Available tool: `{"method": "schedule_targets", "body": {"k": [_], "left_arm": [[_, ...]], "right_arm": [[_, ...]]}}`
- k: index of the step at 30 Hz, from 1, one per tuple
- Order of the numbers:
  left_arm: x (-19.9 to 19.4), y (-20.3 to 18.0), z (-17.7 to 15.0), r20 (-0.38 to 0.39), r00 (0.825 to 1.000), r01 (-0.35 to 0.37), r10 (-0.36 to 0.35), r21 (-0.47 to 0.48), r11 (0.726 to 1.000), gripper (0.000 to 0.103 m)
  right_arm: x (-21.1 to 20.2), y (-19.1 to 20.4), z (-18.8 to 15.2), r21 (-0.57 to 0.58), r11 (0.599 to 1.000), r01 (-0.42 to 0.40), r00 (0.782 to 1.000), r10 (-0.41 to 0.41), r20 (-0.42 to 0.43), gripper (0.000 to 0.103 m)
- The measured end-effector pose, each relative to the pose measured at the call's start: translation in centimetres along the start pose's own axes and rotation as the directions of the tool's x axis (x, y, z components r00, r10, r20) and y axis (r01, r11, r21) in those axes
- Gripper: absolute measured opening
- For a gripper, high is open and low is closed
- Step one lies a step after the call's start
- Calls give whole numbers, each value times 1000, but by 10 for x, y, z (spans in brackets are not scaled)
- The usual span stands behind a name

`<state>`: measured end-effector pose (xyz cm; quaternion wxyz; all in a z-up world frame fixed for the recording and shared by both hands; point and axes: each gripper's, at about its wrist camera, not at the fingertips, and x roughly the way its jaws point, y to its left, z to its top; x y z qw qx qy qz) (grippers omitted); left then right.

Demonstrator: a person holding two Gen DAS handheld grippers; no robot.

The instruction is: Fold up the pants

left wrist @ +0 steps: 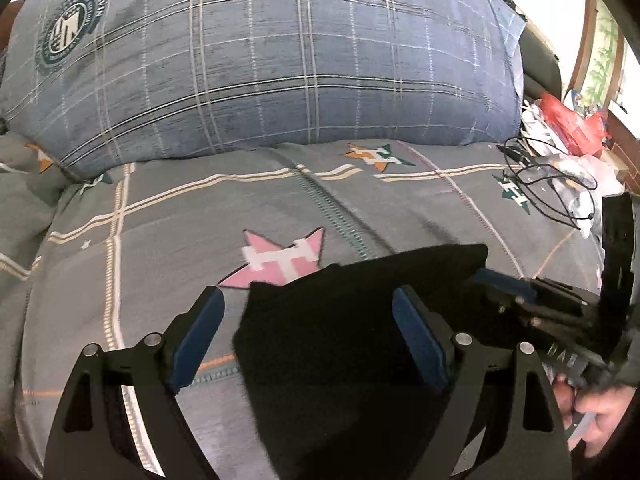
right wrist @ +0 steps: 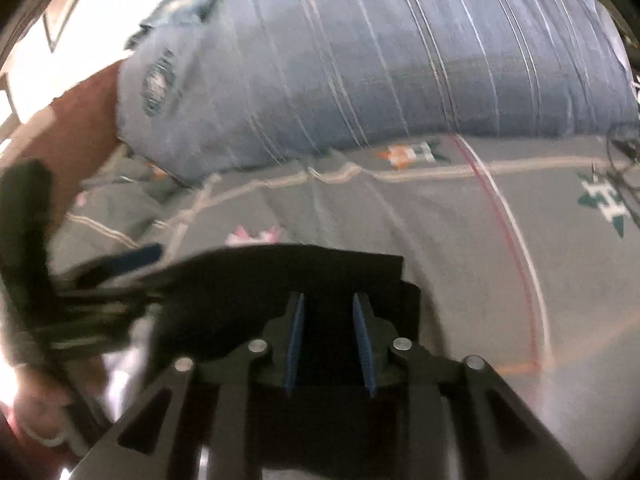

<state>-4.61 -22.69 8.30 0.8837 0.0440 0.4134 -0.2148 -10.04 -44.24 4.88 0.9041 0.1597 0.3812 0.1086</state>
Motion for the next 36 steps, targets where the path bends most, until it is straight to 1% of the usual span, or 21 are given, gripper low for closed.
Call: {"method": "schedule_targets", "body": {"k": [4,5,6,8,13,16,20,23,26,28,31,36], "left_arm": [[-1,7,-6,-11,1000,1,-2,-29,1000,87],[-1,8,-7,-13,1000,4,-5,-36,999,87],[-1,9,-7,-13,1000,5,-6,-39,999,87],[-1,8,-9,-16,1000,2,-3,-44,999,87],[-1,7,-13,-24,1000,7,-9,-64,998,87],[0,6,-14,-31,999,14,-16,-74,997,87],[0,6,-16,-32,999,12,-15,-83,996,87],[-1,5,-17,-28,1000,5,-8,-82,997,87],[-3,5,-18,-25,1000,1,-3,-76,997,87],[-4,7,-19,-26,1000,8,-10,-80,997,87],[-11,12,-22,-17,999,29,-31,-101,994,87],[-17,25,-32,-22,999,38,-42,-149,988,89]], "right_arm": [[-10,-3,0,16,1000,-17,1000,17,10,26],[-14,-2,-1,11,1000,-15,1000,15,12,29],[-18,-2,-1,7,1000,-15,1000,15,13,35],[-27,0,-4,1,1000,-13,1000,12,24,41],[-43,3,-8,1,1000,-11,999,11,43,43],[-47,7,-9,-5,1000,-23,999,23,46,43],[-46,11,-10,-8,1000,-30,999,31,42,51],[-45,13,-11,-11,999,-39,998,40,38,51],[-46,13,-12,-17,999,-31,999,31,42,51],[-46,12,-13,-17,1000,-23,999,23,40,51],[-46,6,-14,-12,1000,-5,999,6,38,55],[-40,-12,-17,36,999,14,1000,-14,13,57]]}}
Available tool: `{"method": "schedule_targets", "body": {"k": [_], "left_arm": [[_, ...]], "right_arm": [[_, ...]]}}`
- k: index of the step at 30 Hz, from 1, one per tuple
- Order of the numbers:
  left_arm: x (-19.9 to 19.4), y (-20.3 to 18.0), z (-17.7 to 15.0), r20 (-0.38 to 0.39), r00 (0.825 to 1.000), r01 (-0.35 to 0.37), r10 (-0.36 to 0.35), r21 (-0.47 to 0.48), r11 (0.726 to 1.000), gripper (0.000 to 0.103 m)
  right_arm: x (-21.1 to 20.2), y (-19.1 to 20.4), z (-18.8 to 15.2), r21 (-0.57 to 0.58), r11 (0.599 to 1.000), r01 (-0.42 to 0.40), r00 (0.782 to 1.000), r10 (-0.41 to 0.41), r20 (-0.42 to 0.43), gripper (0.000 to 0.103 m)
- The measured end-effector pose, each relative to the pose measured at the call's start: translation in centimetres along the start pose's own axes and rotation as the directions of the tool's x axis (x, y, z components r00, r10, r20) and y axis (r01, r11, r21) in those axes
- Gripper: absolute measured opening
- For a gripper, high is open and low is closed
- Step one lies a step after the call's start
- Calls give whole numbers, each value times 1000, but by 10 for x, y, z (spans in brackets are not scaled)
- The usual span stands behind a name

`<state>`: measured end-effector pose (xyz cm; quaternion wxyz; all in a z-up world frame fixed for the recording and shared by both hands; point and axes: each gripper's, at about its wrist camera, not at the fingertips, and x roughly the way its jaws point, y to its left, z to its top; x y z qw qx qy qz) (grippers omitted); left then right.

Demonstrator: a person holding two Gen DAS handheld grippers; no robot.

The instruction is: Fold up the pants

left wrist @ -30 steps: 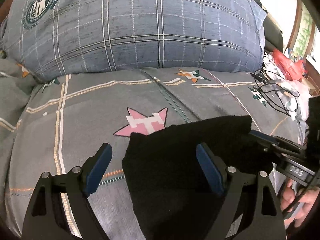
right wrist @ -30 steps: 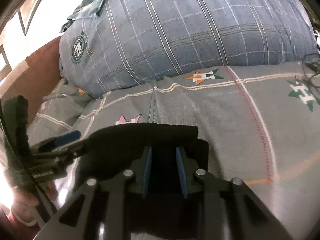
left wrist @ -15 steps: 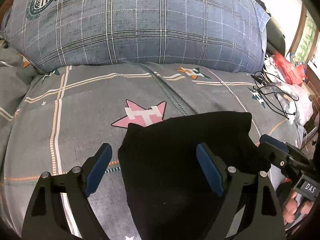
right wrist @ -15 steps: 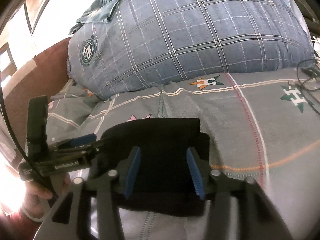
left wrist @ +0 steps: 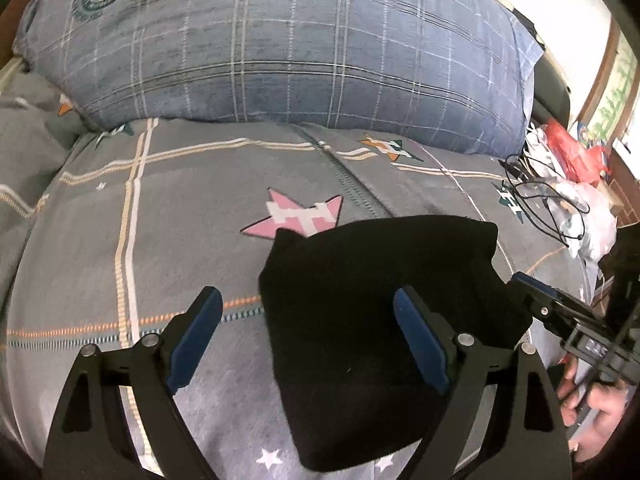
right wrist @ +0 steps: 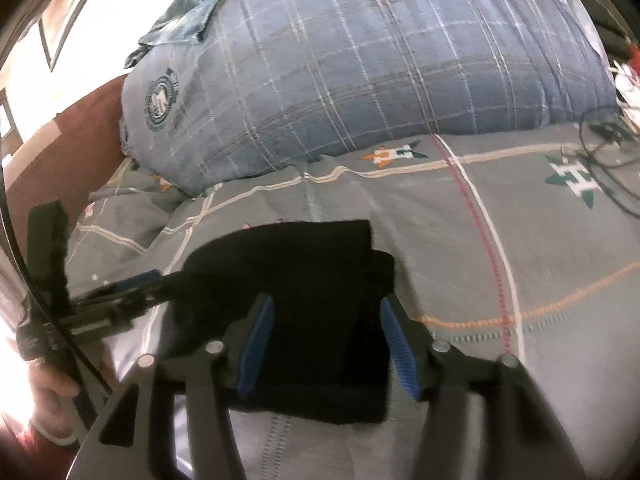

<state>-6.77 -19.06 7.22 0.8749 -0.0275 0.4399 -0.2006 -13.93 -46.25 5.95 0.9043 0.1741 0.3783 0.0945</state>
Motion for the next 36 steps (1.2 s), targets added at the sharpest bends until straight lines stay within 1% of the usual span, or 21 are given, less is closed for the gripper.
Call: {"method": "schedule_targets", "body": {"k": [5,14,16,18,22,29,33,36], "left_arm": [[2,5,-5,-13,1000,-11,11,-12,1000,89],[4,3,-6,-10,1000,-3,3,-19,1000,89],[4,4,-7,-10,1000,5,-5,-24,1000,89],[5,5,-9,-10,1000,11,-12,-34,999,91],[10,4,-10,-25,999,28,-29,-49,998,92],[18,-4,-13,-35,999,38,-39,-31,999,92],[21,1,-16,-35,998,41,-43,-56,998,99],[26,3,-17,-42,997,59,-62,-85,995,101]], "right_arm": [[7,-7,-2,28,1000,-11,1000,12,-18,57],[13,-6,-5,20,1000,-12,999,13,-34,60],[13,-6,-4,20,1000,-12,999,13,-34,61],[15,-7,-4,24,1000,-12,999,13,-36,64],[19,-9,-5,34,999,-18,999,19,-43,65],[22,-14,-5,55,998,-27,999,29,-46,70],[23,-13,-5,44,999,-32,998,34,-47,71],[26,-15,-5,50,998,-43,998,45,-48,72]]}}
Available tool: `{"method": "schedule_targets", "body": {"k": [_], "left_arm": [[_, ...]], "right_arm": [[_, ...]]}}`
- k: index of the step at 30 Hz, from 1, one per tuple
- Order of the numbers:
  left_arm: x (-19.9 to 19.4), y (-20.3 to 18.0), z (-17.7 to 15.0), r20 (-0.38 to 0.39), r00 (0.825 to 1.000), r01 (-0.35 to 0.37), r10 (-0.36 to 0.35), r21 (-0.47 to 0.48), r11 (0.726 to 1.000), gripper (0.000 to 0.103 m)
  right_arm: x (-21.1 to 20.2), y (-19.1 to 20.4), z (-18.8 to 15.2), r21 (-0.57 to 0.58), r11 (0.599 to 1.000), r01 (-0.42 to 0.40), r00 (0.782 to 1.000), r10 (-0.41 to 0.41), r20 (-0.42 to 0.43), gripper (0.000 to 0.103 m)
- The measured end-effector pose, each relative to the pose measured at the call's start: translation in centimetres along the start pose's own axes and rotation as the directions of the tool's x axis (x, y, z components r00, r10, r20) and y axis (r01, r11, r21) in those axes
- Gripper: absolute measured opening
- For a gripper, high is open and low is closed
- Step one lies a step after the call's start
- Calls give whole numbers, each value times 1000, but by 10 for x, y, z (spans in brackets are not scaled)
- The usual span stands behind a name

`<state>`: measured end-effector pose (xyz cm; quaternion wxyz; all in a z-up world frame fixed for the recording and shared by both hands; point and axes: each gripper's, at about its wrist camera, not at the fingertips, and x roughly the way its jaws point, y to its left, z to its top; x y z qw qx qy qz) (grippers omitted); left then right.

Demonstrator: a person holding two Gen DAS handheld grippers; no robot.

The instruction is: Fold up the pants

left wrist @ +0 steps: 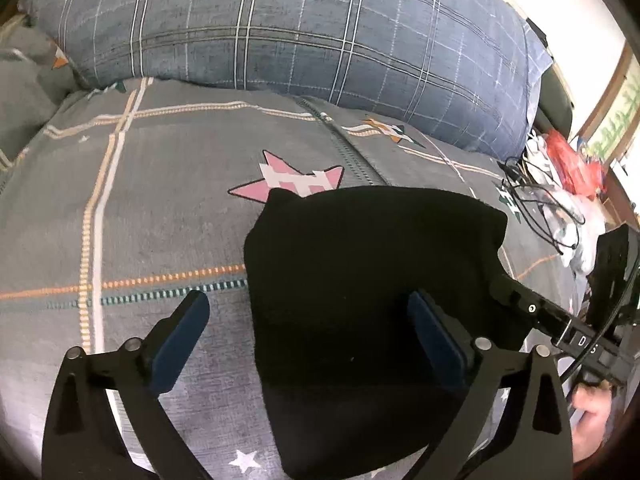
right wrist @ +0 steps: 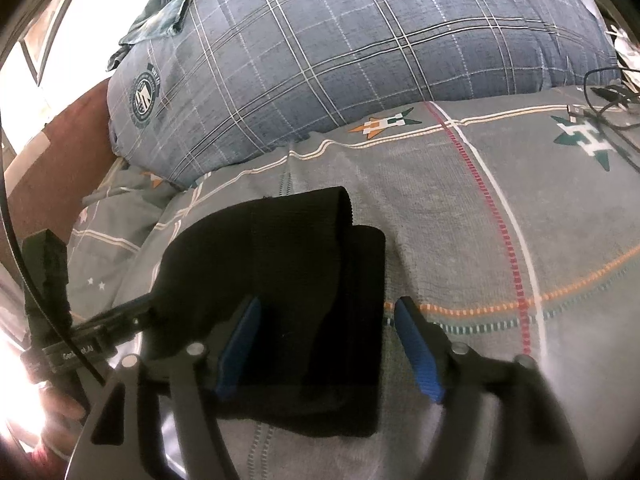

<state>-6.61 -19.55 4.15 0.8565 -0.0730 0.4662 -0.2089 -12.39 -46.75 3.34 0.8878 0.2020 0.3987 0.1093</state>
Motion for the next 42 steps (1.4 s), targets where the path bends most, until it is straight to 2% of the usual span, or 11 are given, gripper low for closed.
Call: {"method": "schedule_targets", "body": {"k": [7,12,21,23,24,27,35,37,42], "left_arm": [[8,-2,-2,-14,1000,13,-13,-2,1000,103],[11,-4,-2,-12,1000,17,-17,2,1000,103],[13,-7,-3,4,1000,23,-23,13,1000,103],[12,-8,-3,5,1000,30,-30,16,999,103],[11,-9,-4,7,999,39,-39,20,999,99],[7,-15,-5,11,999,52,-53,43,998,88],[-7,-21,-3,28,999,37,-39,70,997,72],[-12,-22,-1,37,999,35,-38,75,997,70],[-19,-19,1,48,998,41,-44,62,997,70]], "right_arm": [[6,-6,0,39,998,-41,999,41,-5,73],[10,-10,2,47,998,-51,999,51,-5,78],[17,3,1,-1,999,-50,999,50,2,80],[16,6,0,-7,999,-39,999,39,5,74],[13,8,-1,-12,1000,-29,999,30,17,66],[5,11,-3,-23,999,-28,998,29,49,54],[-9,24,-1,-43,999,-2,997,5,73,44],[-13,28,1,-49,999,-17,997,21,80,39],[-23,42,6,-89,996,-17,995,26,96,37]]}}
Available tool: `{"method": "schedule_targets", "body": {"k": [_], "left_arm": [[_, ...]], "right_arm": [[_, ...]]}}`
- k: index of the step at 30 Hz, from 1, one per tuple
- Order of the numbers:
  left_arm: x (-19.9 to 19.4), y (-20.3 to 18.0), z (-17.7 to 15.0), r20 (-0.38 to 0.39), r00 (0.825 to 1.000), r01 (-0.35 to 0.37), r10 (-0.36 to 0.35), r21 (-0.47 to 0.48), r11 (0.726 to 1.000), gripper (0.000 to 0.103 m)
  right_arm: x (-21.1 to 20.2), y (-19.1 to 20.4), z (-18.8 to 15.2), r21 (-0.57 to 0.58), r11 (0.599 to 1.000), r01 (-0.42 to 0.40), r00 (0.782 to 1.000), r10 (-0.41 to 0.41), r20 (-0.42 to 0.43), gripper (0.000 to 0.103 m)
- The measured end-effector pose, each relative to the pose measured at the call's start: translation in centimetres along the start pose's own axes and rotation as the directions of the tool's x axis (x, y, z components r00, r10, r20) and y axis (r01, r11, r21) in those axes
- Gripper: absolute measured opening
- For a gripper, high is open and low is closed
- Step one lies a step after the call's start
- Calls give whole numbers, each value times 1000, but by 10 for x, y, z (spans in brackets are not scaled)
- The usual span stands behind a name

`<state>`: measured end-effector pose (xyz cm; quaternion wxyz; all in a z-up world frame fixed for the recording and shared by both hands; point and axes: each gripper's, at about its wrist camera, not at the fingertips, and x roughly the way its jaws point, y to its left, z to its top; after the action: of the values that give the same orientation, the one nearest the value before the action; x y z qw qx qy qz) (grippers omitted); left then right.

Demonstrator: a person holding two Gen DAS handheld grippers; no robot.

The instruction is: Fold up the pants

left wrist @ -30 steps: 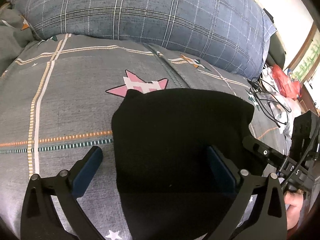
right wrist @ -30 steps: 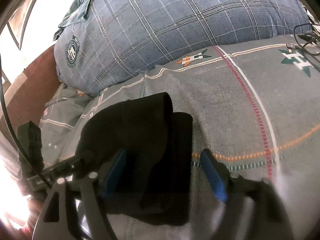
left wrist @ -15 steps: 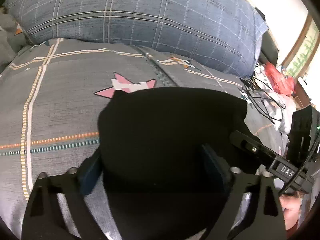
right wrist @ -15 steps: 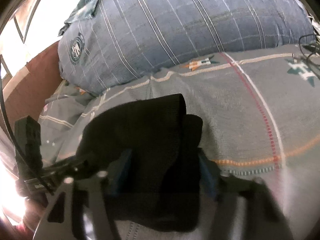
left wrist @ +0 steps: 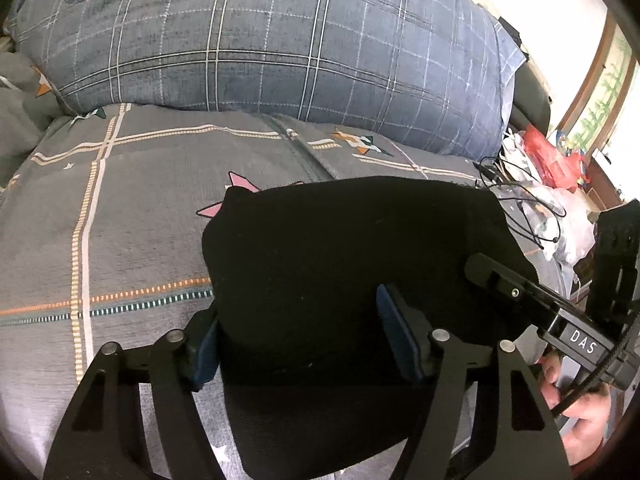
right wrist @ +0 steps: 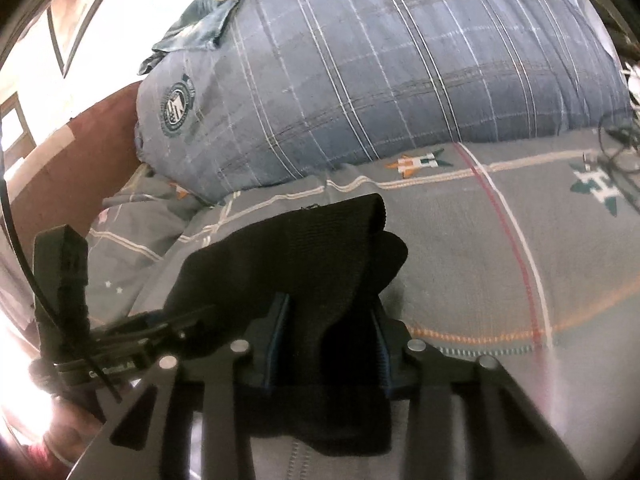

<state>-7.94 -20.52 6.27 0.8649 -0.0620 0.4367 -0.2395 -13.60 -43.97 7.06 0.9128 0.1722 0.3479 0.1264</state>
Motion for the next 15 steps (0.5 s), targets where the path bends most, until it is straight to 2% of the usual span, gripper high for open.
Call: {"method": "schedule_targets", "body": {"k": [9,15], "left_arm": [[-10,2,4,17,1000,-7,7,2,1000,69],[-28,13,27,64,998,-14,14,4,1000,68]], "right_arm": [[1,6,1,14,1000,-9,1000,9,-3,37],[0,22,19,-2,999,-41,999,41,32,37]]}}
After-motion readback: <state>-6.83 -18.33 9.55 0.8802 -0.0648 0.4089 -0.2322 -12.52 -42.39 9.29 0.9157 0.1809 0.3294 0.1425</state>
